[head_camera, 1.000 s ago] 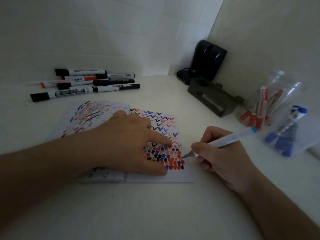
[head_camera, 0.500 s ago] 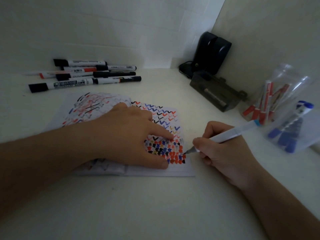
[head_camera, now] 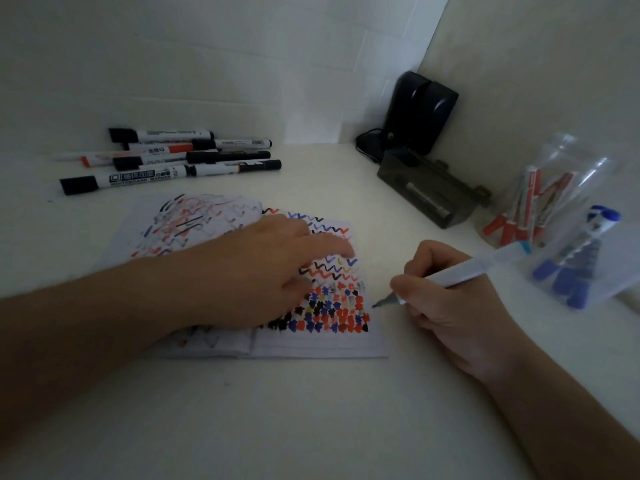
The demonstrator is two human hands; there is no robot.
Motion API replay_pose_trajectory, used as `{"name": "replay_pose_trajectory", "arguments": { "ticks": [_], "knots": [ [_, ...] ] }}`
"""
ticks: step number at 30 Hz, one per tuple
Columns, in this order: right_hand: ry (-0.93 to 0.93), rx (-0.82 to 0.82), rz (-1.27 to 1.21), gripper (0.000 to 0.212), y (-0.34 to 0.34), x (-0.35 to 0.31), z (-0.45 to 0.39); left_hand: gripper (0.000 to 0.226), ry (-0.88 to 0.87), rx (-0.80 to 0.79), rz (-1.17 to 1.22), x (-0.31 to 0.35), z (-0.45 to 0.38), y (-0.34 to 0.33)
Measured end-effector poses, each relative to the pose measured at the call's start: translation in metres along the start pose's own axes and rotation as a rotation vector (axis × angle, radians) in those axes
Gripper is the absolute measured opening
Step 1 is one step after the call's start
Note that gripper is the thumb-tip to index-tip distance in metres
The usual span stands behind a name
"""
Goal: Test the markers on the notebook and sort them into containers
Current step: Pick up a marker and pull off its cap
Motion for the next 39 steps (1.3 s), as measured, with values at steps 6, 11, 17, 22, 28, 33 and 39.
{"name": "replay_pose_trajectory", "arguments": {
  "ticks": [6,11,17,22,28,33,39],
  "knots": [
    [0.014,-0.295,-0.474,0.041,0.004,-0.002,-0.001,0.027,-0.040,0.209,0.254,-0.005,-0.001,0.007],
    [-0.065,-0.375,-0.568,0.047,0.003,0.000,-0.005,0.023,-0.020,0.167,0.320,-0.006,-0.002,0.005],
    [-0.062,-0.379,-0.502,0.051,0.003,0.003,-0.005,0.019,-0.036,0.160,0.321,-0.003,-0.002,0.006],
    [-0.008,-0.269,-0.353,0.014,0.000,0.004,-0.005,0.038,-0.052,0.148,0.280,-0.001,-0.001,0.010],
    [0.022,-0.258,-0.326,0.021,0.004,0.004,-0.003,0.036,-0.061,0.094,0.468,-0.005,0.002,0.015],
    [0.023,-0.263,-0.295,0.038,0.001,0.005,-0.003,0.034,-0.090,0.059,0.638,-0.008,0.003,0.011],
    [-0.017,-0.242,-0.260,0.022,-0.005,0.002,-0.007,0.033,-0.026,0.091,0.691,-0.019,0.001,0.009]
  ]
}}
Point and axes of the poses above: each hand's wrist, its own z-axis away from the middle knuckle, its own y-axis out of the back of the hand, x = y × z, the point moved 3 cm from there along -z, towards the middle knuckle, and after that the axes turned 9 degrees about -y, right-handed, at the moved point
